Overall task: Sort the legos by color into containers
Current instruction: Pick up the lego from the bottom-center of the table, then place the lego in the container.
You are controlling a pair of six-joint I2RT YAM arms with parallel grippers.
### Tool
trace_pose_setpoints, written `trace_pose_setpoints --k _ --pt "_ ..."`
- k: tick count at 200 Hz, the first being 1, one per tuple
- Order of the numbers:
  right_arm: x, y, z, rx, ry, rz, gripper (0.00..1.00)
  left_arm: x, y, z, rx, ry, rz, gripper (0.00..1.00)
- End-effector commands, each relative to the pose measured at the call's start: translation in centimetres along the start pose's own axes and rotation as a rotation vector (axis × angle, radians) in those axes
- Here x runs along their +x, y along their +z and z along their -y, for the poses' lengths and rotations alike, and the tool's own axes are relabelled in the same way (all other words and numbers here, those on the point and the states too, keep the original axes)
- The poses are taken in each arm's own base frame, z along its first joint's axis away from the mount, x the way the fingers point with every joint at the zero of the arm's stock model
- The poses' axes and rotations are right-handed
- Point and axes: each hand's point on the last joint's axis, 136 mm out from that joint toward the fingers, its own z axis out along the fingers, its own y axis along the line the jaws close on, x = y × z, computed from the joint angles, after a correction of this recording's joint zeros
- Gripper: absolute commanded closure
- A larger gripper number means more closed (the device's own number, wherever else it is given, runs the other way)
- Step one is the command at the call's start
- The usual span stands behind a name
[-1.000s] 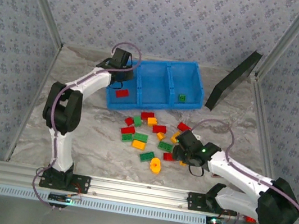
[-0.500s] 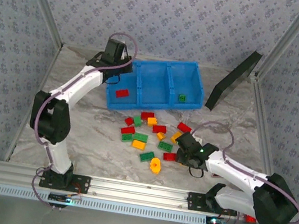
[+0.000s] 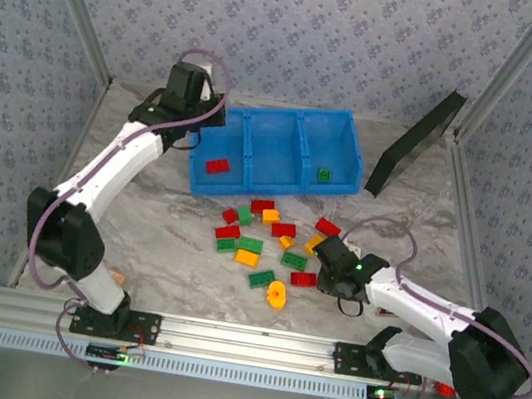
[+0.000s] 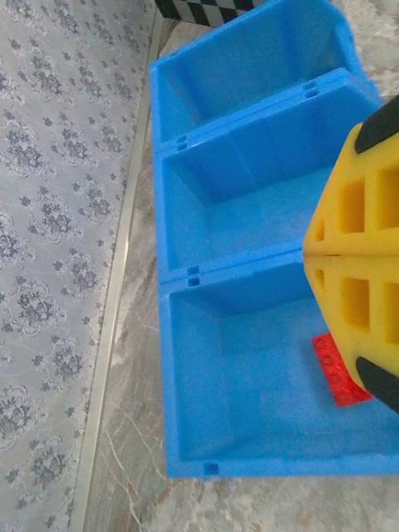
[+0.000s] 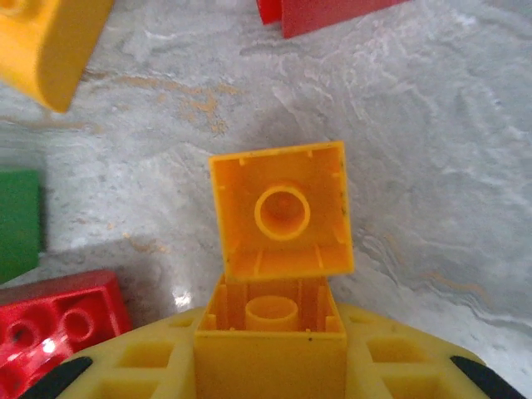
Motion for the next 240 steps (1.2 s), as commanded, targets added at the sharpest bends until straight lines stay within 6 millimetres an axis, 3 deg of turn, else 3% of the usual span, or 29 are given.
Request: trace_pose_setpoints --k 1,29,61,73,117,163,201,240 --pt "-2.9 -3.9 -0.8 -0.008 -0.079 0.067 0.71 0.3 -4.3 -0.4 -0.031 0.077 0.005 0.99" --pt "-8.6 -8.3 -4.3 -0.039 -0.253 0.198 0.71 2.6 -8.0 -2.0 -0.072 0.091 -0.016 0.89" --pt "-16.5 -11.2 -10.0 -0.057 -0.422 0.347 0.7 6.2 -11.6 -4.4 -0.124 0.073 -0.058 0.79" --pt "-18.8 -11.4 -12.1 -0.063 -0.466 0.385 0.7 7.4 -12.8 -5.1 -0.131 0.062 -0.075 0.76" --pt "-25.3 -8.7 -17.9 -0.125 -0.514 0.41 0.69 12.9 -15.5 -6.6 -0.126 -0.003 -0.186 0.66" --pt "-27.7 -3.3 -20.7 -0.138 -0.532 0.342 0.68 19.3 -14.6 -7.0 -0.11 -0.074 -0.336 0.49" --pt "-28.0 1.1 -21.2 -0.144 -0.526 0.273 0.66 24.1 -12.7 -6.5 -0.087 -0.105 -0.423 0.47" --pt "-27.9 3.8 -21.7 -0.159 -0.523 0.227 0.62 27.3 -11.2 -7.1 -0.125 -0.125 -0.489 0.46"
